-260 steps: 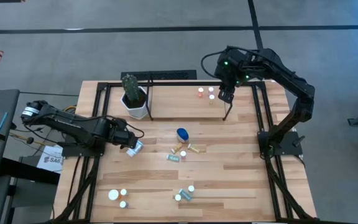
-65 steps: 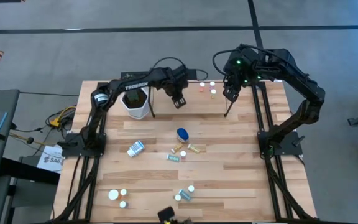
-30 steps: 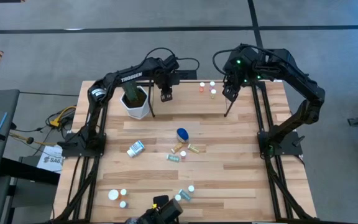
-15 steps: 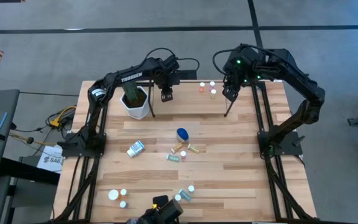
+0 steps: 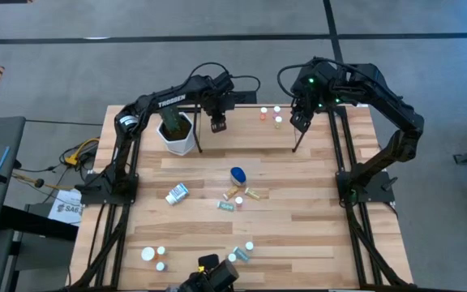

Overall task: Pick and place medicine bottles onto shelf by color
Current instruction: Put the small blue pill bottle on the shelf, then put the yellow pill bottle on the shelf

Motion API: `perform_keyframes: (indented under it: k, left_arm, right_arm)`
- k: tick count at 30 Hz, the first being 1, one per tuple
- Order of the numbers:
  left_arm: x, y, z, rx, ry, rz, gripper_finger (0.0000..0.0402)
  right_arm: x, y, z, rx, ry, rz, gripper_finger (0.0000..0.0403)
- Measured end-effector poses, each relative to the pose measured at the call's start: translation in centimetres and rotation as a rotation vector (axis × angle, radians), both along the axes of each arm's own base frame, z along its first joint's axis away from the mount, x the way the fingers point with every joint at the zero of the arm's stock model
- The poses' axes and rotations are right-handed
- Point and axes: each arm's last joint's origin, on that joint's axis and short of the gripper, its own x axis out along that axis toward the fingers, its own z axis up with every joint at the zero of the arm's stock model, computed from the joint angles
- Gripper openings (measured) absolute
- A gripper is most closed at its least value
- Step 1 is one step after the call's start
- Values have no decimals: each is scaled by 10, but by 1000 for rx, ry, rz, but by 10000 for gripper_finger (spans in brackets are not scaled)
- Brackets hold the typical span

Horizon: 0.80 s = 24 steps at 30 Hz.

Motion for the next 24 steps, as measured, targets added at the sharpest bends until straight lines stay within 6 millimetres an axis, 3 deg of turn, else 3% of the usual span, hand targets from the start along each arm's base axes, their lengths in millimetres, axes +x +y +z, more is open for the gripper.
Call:
perform_keyframes:
  k: [12,24]
  left_arm:
    - [4,-4,4,12,1,29,185]
    - [5,-10,36,-6,-9,75,179]
  right_arm:
    - [0,0,0,0,0,0,195]
    - [-2,1,-1,8,20,0,195]
